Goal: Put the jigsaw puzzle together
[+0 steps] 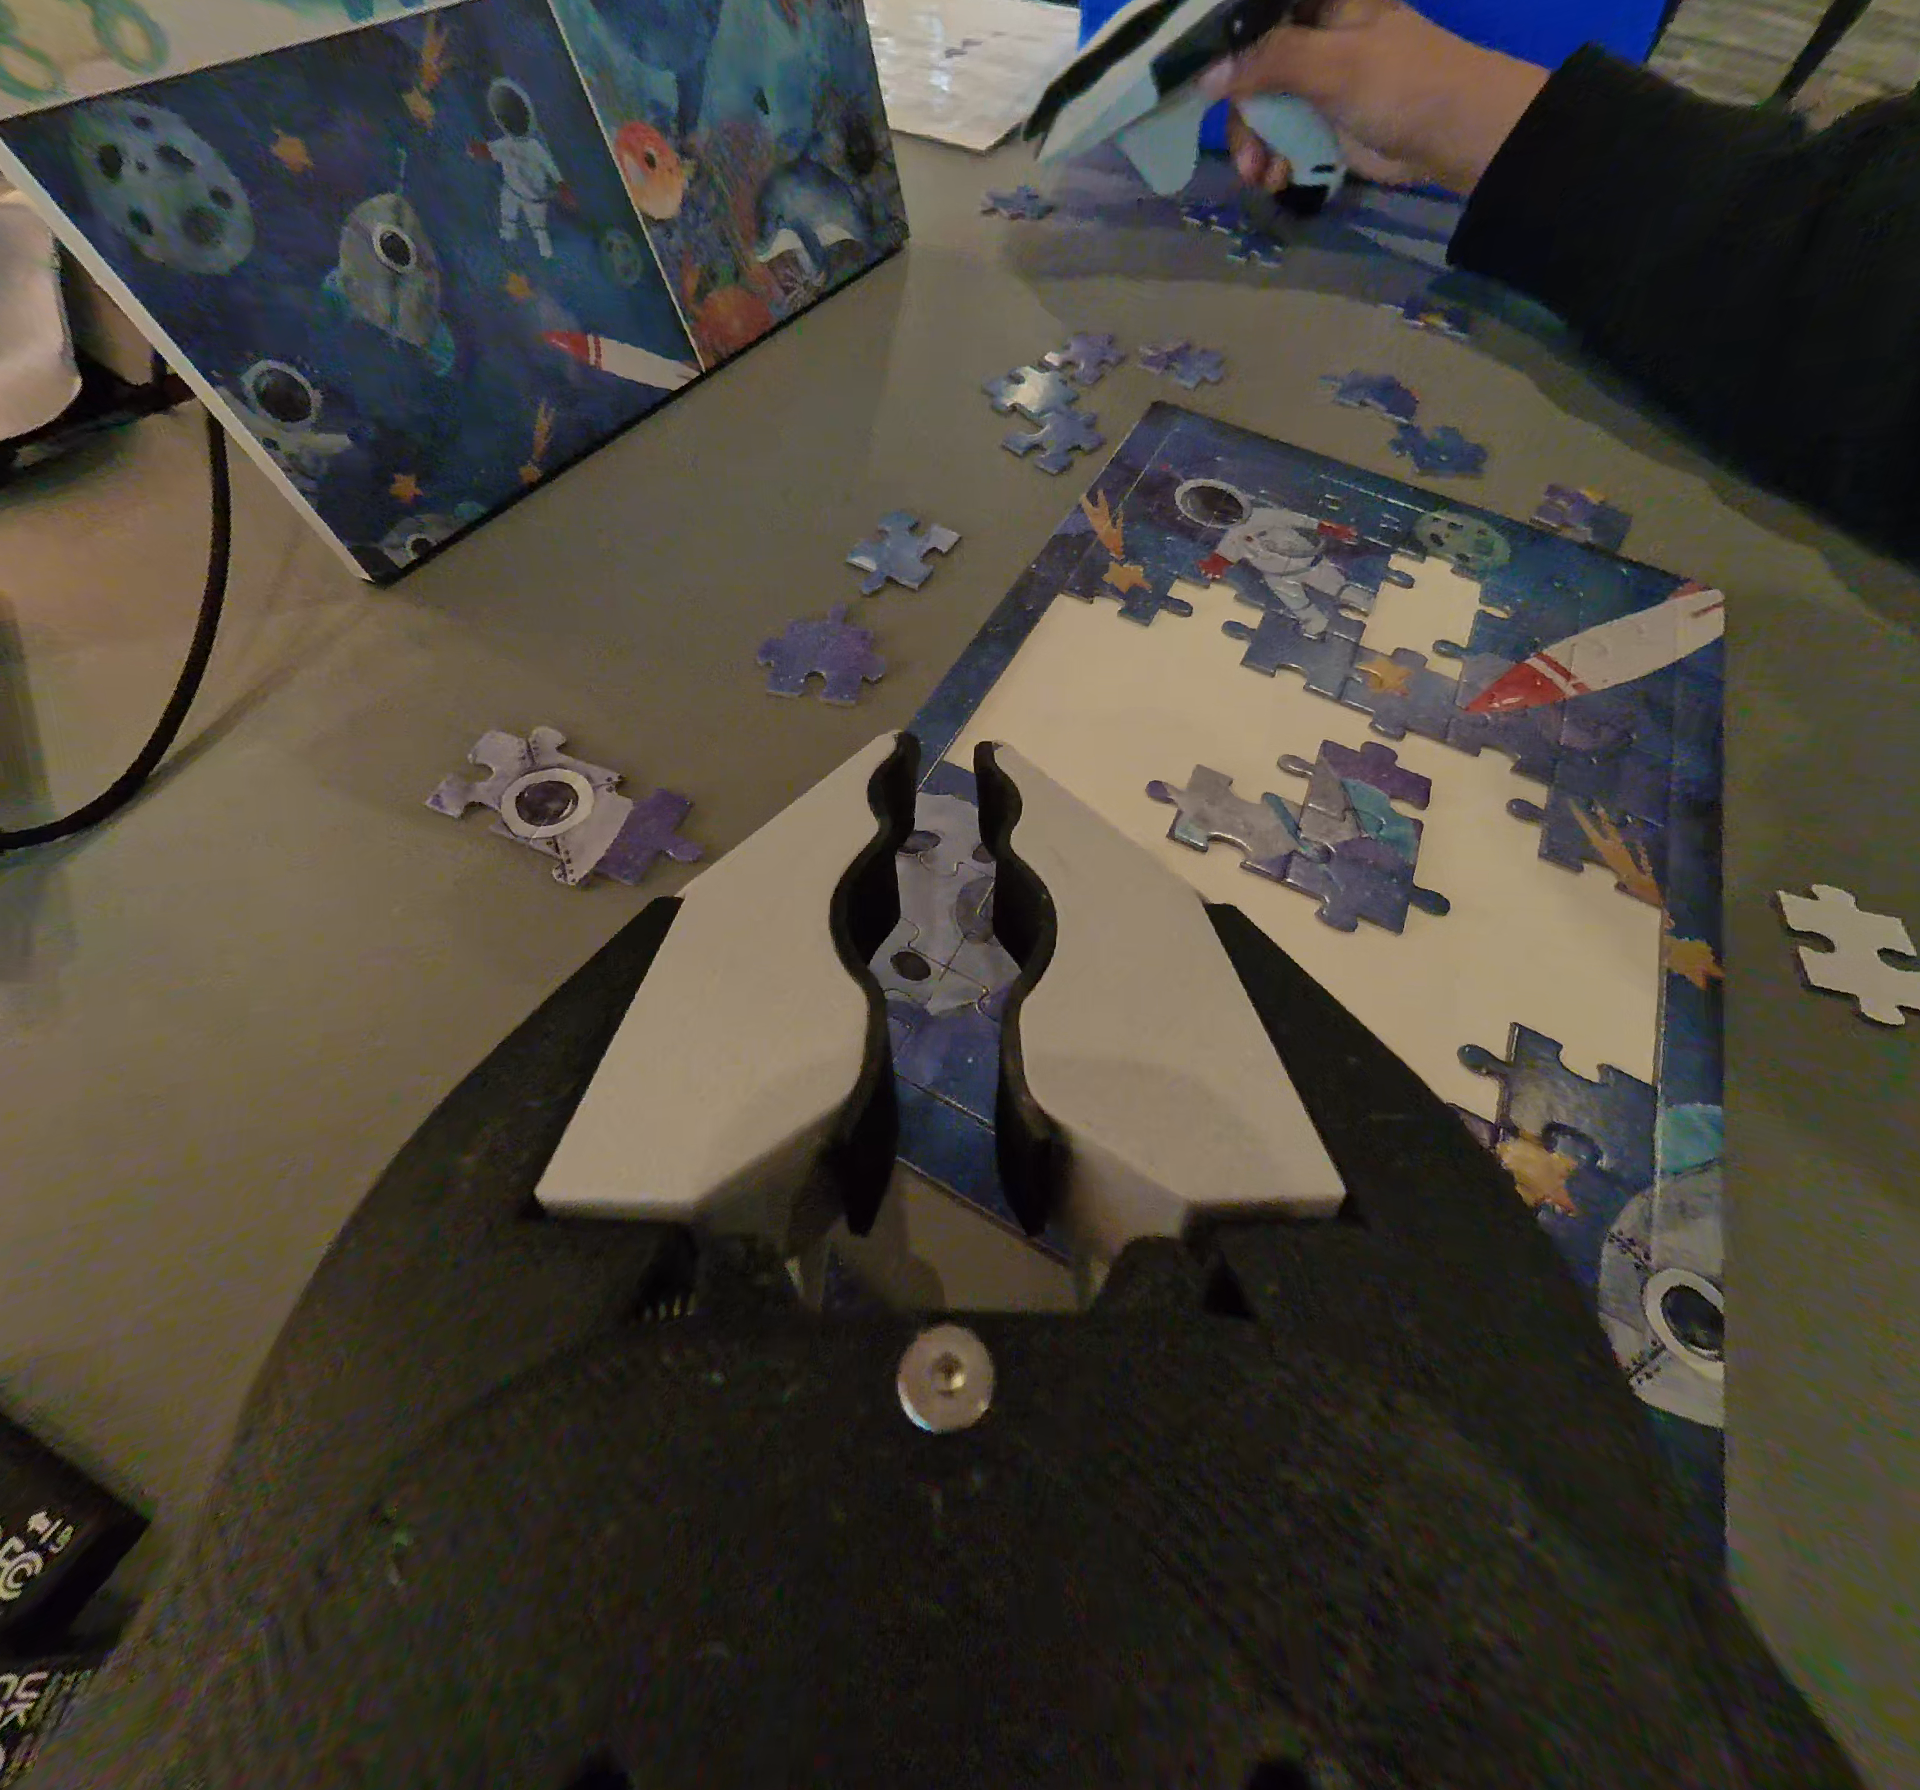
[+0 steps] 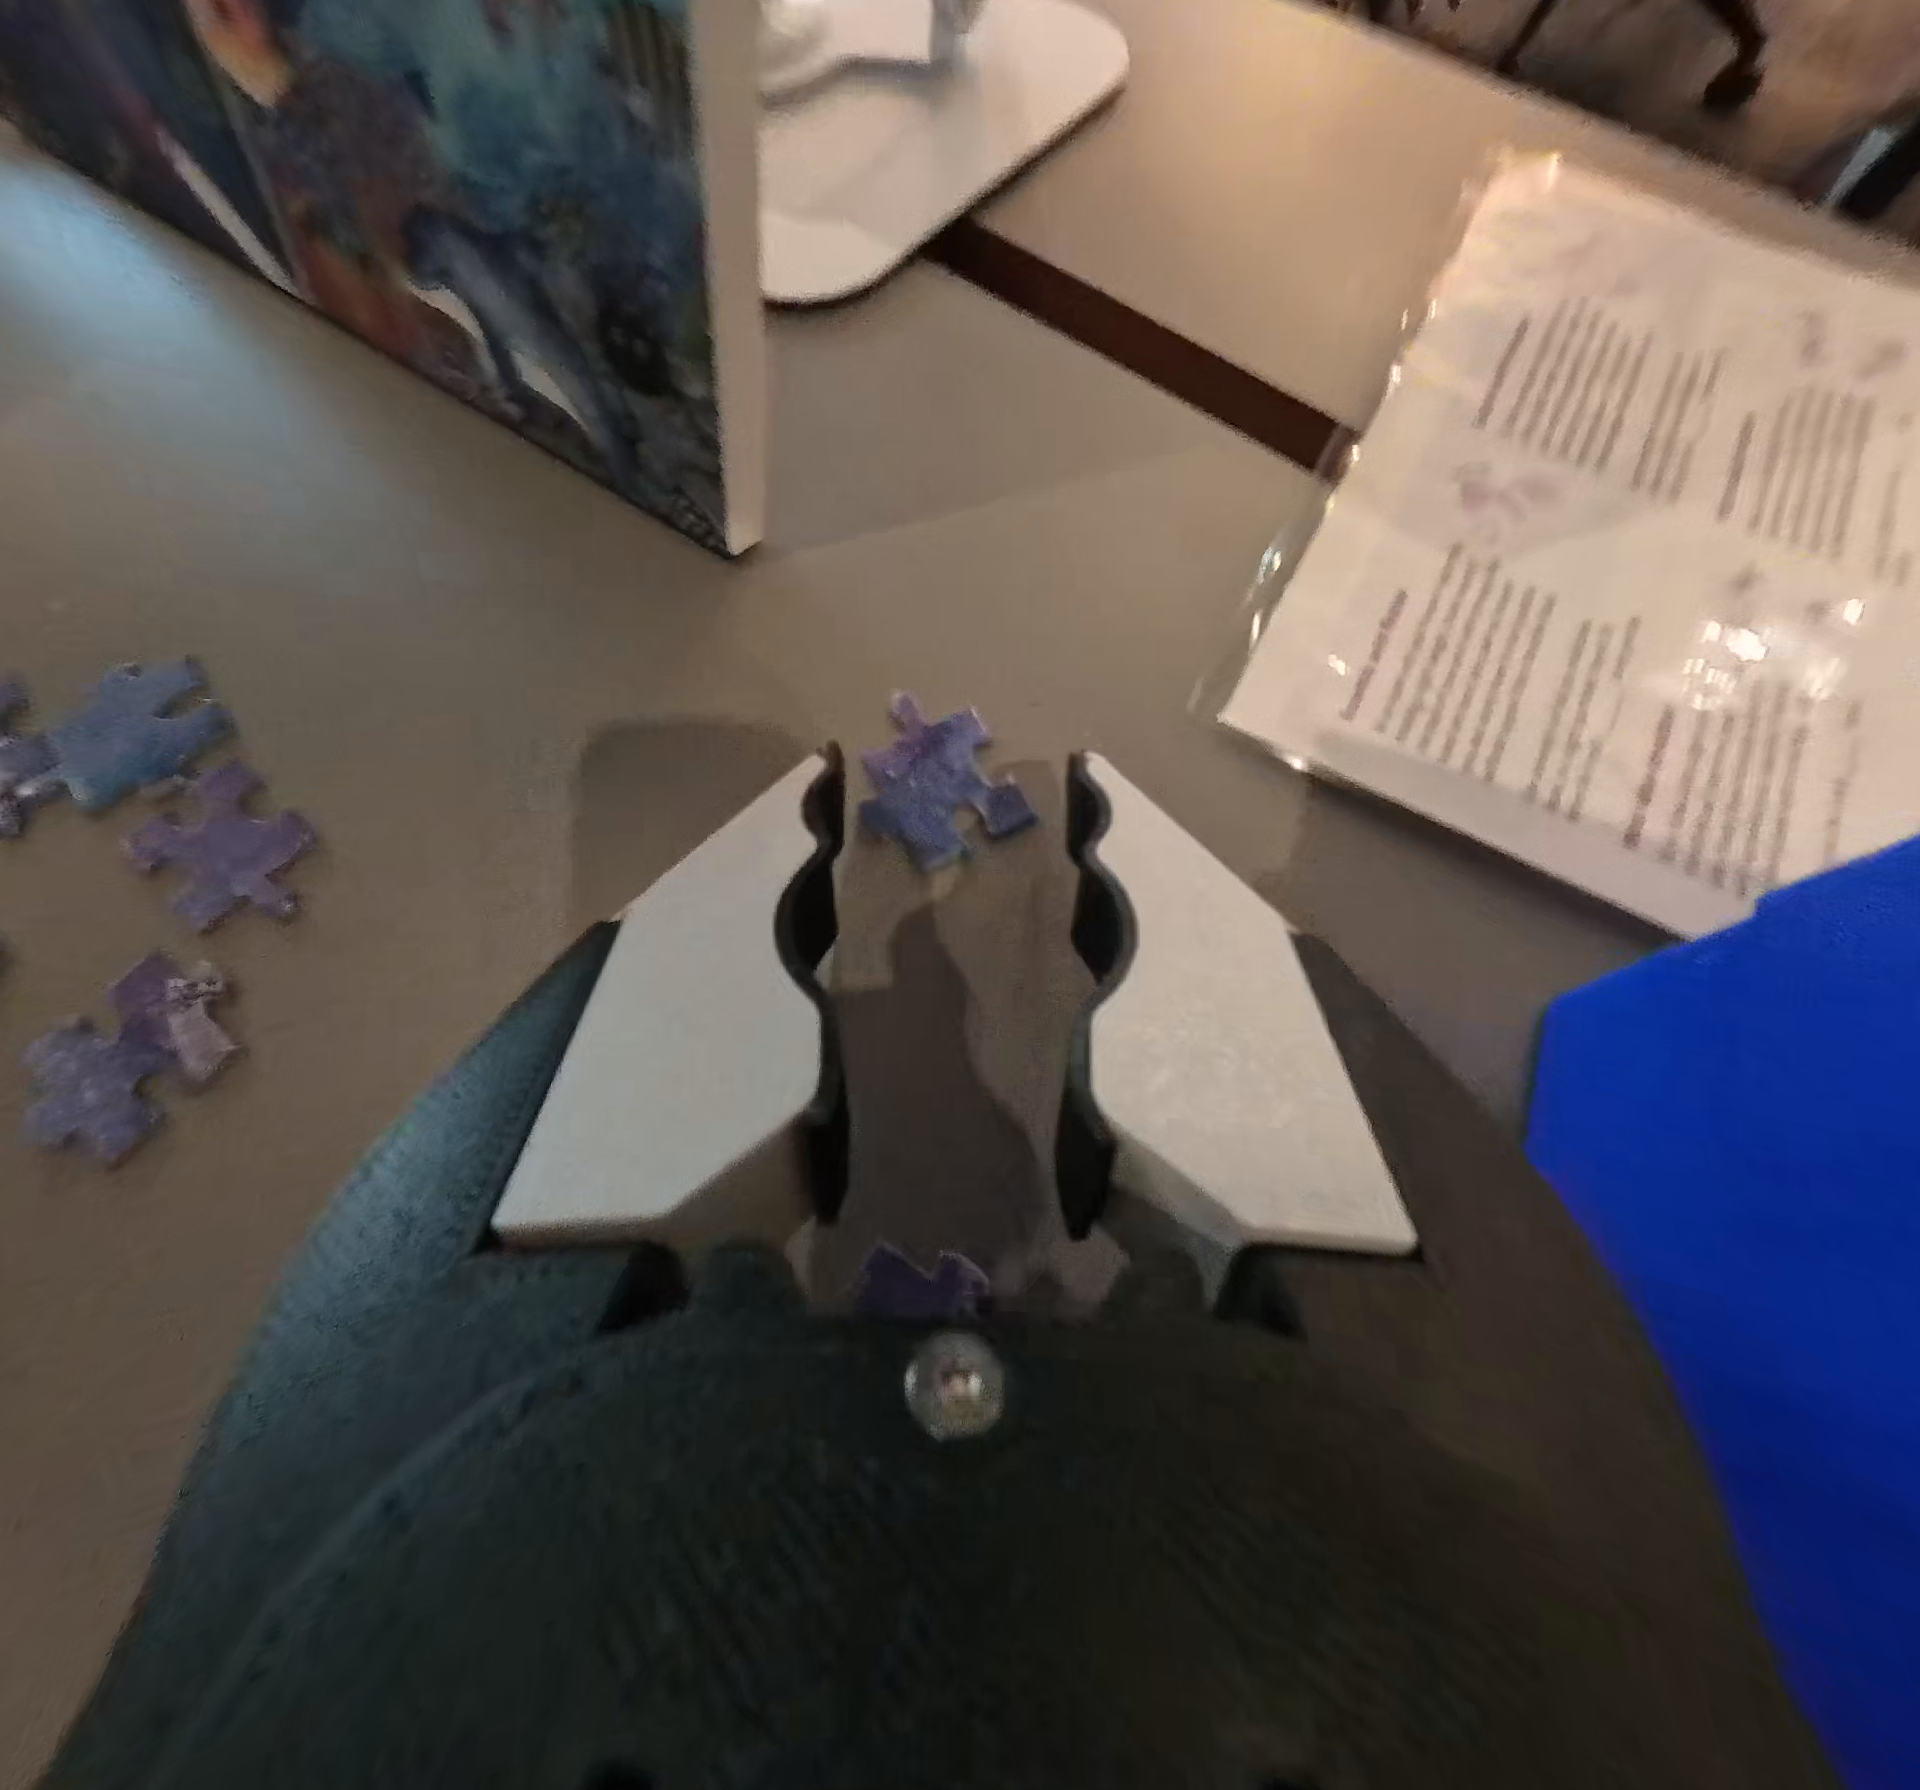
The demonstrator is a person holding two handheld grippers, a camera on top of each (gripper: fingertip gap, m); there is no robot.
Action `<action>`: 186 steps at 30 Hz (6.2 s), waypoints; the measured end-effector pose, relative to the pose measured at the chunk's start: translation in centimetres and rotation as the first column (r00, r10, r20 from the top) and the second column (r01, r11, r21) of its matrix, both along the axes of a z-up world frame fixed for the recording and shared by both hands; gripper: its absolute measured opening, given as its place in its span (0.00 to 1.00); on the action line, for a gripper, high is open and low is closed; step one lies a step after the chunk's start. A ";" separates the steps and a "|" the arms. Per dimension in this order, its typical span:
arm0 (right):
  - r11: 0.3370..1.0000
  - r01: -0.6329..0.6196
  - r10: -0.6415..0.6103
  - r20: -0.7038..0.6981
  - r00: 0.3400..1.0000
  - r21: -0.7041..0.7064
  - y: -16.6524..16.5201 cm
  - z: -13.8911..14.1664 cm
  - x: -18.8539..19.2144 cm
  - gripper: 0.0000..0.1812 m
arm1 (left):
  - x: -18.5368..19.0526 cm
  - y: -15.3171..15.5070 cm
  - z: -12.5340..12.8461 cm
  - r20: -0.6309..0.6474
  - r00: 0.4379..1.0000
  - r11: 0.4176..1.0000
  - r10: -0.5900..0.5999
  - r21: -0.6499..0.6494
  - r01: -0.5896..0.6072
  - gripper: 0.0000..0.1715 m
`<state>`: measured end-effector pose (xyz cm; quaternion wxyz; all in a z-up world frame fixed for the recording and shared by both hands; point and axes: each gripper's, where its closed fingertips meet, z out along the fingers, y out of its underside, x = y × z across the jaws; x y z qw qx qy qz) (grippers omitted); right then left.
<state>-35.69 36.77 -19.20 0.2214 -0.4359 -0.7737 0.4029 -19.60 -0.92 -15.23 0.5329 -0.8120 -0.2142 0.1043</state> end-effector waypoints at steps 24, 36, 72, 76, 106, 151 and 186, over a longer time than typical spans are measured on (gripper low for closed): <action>0.979 -0.202 0.198 0.107 0.974 0.028 -3.0 -1.7 2.2 0.24 | 0.2 0.2 -0.2 0.010 1.000 1.000 -0.013 -0.006 0.013 0.05; 0.968 -0.239 0.233 0.078 0.969 0.076 -3.6 -1.8 2.5 0.05 | 0.2 0.2 -0.2 0.007 1.000 1.000 -0.011 -0.008 0.011 0.05; 0.723 -0.688 0.684 -0.078 0.726 -0.066 -28.8 1.6 29.0 0.05 | 4.0 2.4 0.3 -0.079 0.969 0.972 -0.234 -0.032 0.233 0.06; 0.707 -0.707 0.707 -0.015 0.707 0.006 -29.0 0.2 29.3 0.05 | 7.7 4.5 -0.9 -0.075 0.918 0.917 -0.390 -0.117 0.381 0.06; 0.727 -0.687 0.687 -0.008 0.727 -0.006 -29.3 0.1 28.5 0.09 | 8.4 5.3 -5.5 -0.060 0.907 0.850 -0.416 -0.382 0.364 0.02; 0.748 -0.651 0.659 -0.033 0.751 0.128 -30.5 -0.6 27.1 0.17 | 8.2 5.4 -5.1 -0.062 0.911 0.862 -0.407 -0.354 0.361 0.03; 0.891 -0.452 0.454 -0.123 0.882 0.049 -26.9 1.3 23.4 0.10 | 8.5 3.9 -5.8 -0.013 0.918 0.847 -0.396 -0.391 0.360 0.12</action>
